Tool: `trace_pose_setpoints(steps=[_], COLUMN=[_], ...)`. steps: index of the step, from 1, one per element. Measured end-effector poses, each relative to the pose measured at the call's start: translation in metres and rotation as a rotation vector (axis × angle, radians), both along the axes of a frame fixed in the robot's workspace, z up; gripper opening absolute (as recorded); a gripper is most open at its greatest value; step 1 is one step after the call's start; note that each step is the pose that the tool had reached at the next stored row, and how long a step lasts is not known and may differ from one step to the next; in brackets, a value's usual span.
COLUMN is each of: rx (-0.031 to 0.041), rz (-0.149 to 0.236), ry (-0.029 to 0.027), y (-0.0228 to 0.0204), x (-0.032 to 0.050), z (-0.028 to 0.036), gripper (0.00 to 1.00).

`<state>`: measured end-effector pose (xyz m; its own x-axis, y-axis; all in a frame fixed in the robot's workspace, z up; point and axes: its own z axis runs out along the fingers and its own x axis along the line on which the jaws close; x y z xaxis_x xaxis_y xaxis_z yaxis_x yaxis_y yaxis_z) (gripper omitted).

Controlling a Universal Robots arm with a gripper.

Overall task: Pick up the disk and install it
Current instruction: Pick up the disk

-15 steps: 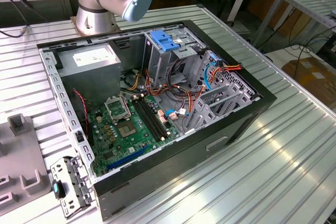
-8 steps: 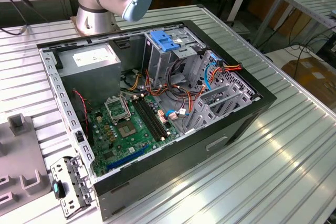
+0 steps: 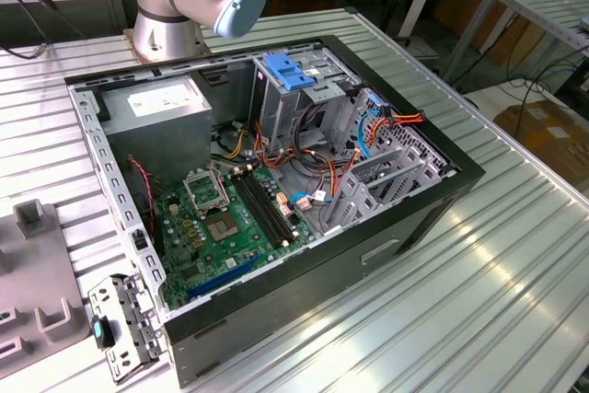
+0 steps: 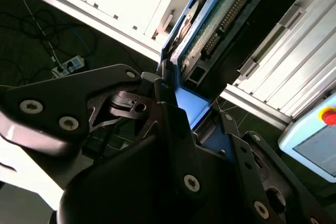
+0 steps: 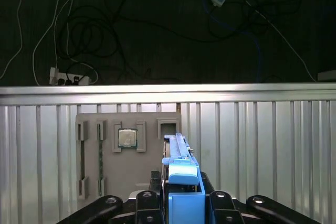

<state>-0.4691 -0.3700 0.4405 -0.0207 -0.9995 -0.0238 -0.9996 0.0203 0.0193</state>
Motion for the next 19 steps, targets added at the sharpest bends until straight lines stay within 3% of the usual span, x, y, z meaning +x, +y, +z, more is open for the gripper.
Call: trace_pose_setpoints(steps=[7, 19], rx=[0.0000, 0.0000], rz=[0.000, 0.000], ry=[0.0000, 0.0001], y=[0.0000, 0.0000], x=[0.0000, 0.0000], z=[0.0014, 0.0188], gripper=[0.37, 0.37])
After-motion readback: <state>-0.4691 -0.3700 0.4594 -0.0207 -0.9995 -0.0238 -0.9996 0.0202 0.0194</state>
